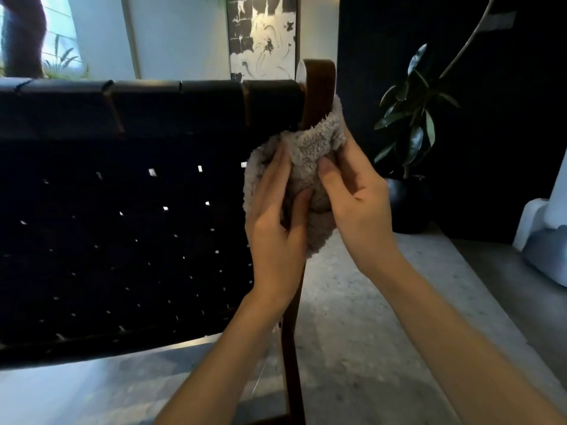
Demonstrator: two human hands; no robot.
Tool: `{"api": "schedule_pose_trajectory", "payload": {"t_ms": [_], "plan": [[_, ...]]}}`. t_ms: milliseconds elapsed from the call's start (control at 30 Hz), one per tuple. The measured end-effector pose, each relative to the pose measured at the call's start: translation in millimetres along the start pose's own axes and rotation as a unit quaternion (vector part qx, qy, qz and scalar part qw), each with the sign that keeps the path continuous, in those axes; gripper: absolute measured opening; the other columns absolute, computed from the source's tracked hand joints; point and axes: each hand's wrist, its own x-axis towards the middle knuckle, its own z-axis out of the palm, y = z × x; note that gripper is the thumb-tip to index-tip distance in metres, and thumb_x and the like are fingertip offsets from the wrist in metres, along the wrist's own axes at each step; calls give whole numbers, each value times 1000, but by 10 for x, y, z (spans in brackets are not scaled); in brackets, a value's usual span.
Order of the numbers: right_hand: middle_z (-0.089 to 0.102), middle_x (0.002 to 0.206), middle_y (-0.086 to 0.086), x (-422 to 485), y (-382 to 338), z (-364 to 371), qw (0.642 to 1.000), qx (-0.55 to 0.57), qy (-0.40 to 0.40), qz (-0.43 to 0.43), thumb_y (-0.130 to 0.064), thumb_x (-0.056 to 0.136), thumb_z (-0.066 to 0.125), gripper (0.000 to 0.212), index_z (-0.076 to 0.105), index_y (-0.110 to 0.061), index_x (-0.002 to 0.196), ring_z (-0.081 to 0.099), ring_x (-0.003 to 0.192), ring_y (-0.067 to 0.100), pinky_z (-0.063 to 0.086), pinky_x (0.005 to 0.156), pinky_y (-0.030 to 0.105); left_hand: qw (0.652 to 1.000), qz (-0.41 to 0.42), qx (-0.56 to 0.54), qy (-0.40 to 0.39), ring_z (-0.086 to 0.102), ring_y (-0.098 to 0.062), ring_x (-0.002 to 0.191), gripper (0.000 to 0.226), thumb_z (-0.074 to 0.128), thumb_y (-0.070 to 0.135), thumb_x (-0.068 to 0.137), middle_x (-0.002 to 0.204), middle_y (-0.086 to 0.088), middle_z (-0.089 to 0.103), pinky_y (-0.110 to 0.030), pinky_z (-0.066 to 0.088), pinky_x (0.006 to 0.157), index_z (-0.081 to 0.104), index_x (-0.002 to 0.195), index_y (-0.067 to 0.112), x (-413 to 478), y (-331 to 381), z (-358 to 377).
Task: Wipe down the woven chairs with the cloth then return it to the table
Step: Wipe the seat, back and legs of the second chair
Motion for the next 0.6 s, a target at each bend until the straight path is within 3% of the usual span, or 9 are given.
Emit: {"api": "schedule_pose_trajectory", "payload": {"t_ms": [133,267,400,500,600], "plan": [[61,123,-14,-264,196,40,999,11,10,39,-13,98,52,49,39,-15,146,58,115,5,48,98,30,998,-50,-45,-16,41,-9,133,55,58,11,92,144,0,43,-21,36,107,36,143,15,-311,-191,-52],[61,120,-17,-656,524,89,993,18,4,113,-12,98,52,49,41,-18,145,59,111,-2,49,96,23,986,-154,-48,-44,48,9,119,57,59,30,89,131,29,47,-17,41,102,35,140,39,-738,-461,-107],[62,127,-1,-1053,863,126,984,25,-8,178,-11,99,48,45,44,-18,143,59,116,8,48,101,33,980,-187,-21,-69,44,4,123,62,56,17,89,137,10,43,-21,40,105,25,142,26,-1194,-710,-94],[61,127,-5,-1310,1098,141,978,7,-24,207,-10,100,46,45,43,-21,143,59,114,2,48,97,22,977,-197,0,-79,48,-14,125,59,53,20,87,140,-8,47,-19,40,104,29,141,21,-1480,-876,-110],[62,117,-12,-1485,1318,174,969,-30,-36,243,-14,100,46,41,45,-31,137,59,104,-7,47,90,12,972,-215,4,-89,50,-21,126,56,55,13,89,141,-15,46,-13,40,101,33,140,21,-1720,-1017,-109]]}}
